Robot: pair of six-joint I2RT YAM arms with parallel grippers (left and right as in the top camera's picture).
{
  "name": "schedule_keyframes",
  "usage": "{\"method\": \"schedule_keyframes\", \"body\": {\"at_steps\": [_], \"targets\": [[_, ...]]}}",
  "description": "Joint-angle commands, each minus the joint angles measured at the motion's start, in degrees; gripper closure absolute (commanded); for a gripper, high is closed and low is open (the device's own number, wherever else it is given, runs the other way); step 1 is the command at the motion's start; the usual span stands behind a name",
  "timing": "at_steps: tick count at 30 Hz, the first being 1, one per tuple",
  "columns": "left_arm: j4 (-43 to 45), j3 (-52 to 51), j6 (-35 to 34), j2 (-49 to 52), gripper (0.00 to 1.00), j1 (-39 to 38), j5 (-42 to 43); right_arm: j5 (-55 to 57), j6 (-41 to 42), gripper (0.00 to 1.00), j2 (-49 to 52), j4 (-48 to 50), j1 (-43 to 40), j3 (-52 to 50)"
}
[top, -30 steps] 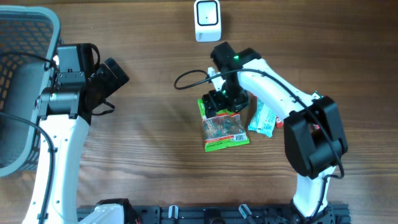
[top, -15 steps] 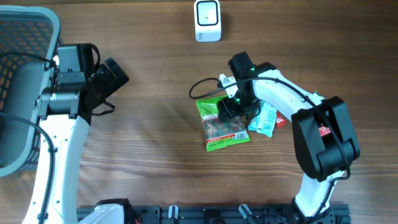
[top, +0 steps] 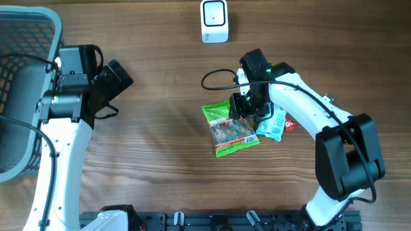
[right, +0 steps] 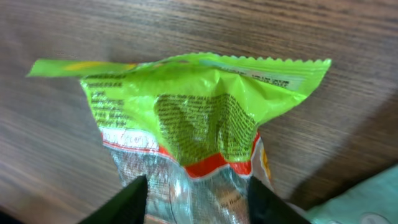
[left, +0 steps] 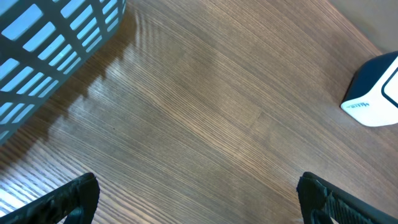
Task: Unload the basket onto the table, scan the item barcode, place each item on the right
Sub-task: 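Lower the right gripper onto the candy bag's top edge and grasp it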
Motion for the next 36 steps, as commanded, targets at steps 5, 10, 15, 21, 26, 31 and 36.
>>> {"method": "schedule_keyframes", "body": {"at_steps": [5, 10, 15, 21, 26, 31, 36], "targets": [[0.11, 0.52, 0.44, 0.33, 0.00, 0.26, -1.07, 8.85, 0.83, 0.81, -0.57, -0.33, 0.39, -2.08], [0.11, 0.52, 0.44, 0.33, 0.00, 0.26, -1.07, 2.43, -2.03, 0.96, -0.57, 0.42, -1.36, -2.10], [0.11, 0.52, 0.44, 0.33, 0.00, 0.26, -1.07, -1.40, -7.30, 0.96, -1.16, -0.44, -1.55, -2.10], [0.11, 0.52, 0.44, 0.33, 0.00, 0.26, -1.07, -0.66, -15.56, 0.69, -6.49, 0.85, -1.79, -2.08], [0.11, 0.52, 0.44, 0.33, 0.00, 0.26, -1.07, 5.01, -17.64, 0.53, -6.32, 2.91, -1.79, -2.10], [0.11, 0.52, 0.44, 0.33, 0.00, 0.26, -1.07, 10.75, -20.04, 0.63, -4.24, 6.01, -1.79, -2.32], [0.11, 0.52, 0.44, 0.33, 0.00, 0.26, -1.07, 7.93, -19.56, 0.30, 1.92, 9.18, -1.77, -2.32]]}}
